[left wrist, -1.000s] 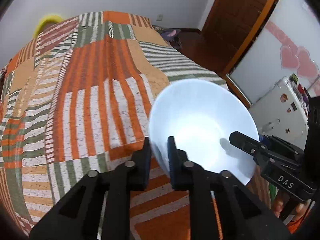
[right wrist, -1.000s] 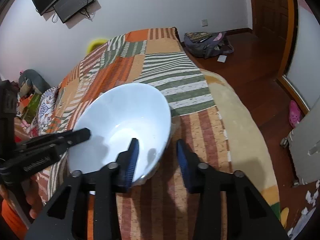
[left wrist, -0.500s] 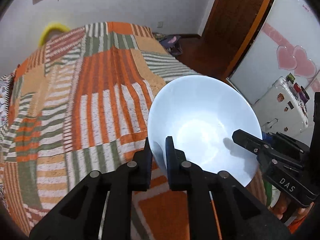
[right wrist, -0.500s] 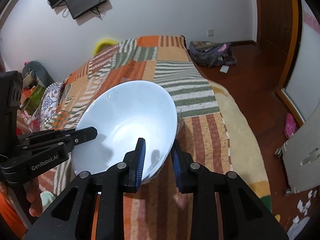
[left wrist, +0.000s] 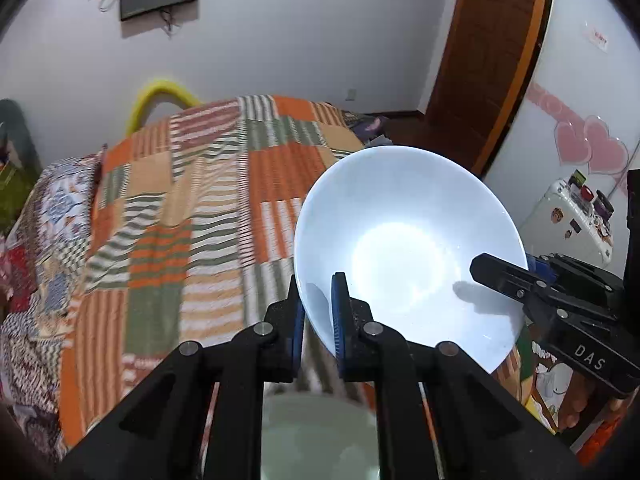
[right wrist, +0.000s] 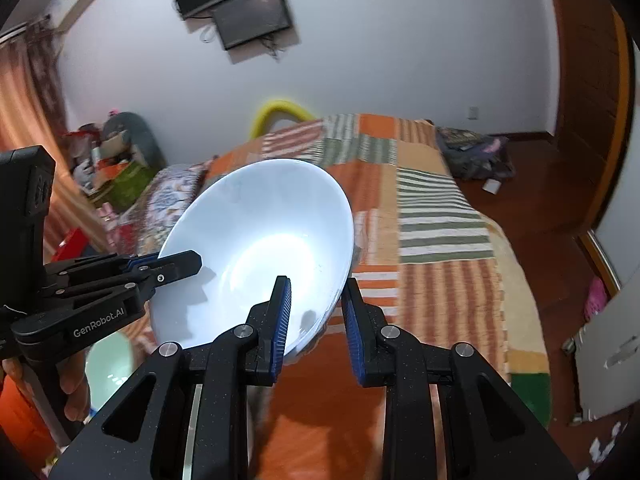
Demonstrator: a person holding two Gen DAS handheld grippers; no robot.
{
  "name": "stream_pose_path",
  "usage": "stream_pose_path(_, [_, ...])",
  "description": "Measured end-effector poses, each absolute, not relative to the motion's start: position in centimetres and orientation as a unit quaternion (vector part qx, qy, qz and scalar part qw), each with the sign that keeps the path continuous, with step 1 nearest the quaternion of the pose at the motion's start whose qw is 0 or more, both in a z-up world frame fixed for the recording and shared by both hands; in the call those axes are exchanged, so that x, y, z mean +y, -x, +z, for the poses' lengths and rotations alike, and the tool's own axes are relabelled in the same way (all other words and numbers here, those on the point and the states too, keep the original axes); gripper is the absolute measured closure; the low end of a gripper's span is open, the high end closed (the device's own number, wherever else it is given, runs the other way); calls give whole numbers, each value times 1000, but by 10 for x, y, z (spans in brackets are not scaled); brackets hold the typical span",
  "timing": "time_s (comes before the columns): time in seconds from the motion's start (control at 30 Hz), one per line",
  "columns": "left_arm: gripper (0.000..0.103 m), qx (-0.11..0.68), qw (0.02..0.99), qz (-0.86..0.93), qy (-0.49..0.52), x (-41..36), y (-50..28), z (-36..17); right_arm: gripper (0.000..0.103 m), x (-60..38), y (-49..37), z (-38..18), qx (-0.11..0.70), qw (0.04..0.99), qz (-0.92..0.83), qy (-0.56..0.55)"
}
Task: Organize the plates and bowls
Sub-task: 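Grasp the spotted white bowl rim with both tools and lift it, then carry the white bowl with both tools over the nested bowl stack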
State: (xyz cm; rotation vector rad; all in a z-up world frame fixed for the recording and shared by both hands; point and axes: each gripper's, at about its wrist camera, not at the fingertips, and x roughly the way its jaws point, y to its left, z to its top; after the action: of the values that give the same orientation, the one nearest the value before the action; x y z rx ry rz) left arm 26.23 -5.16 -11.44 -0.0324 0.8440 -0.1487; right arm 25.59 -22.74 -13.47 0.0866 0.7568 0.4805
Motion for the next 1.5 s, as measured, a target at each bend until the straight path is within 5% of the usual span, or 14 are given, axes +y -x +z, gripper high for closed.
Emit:
stream_pose_path(0.6, [91, 377, 924, 25, 58, 56, -117, -83, 79, -122, -188, -127, 350, 870, 347, -5])
stream_pose_path(1.5, [91, 448, 876, 116, 137, 166, -61, -190, 79, -3, -147, -209, 440, 799, 406, 61])
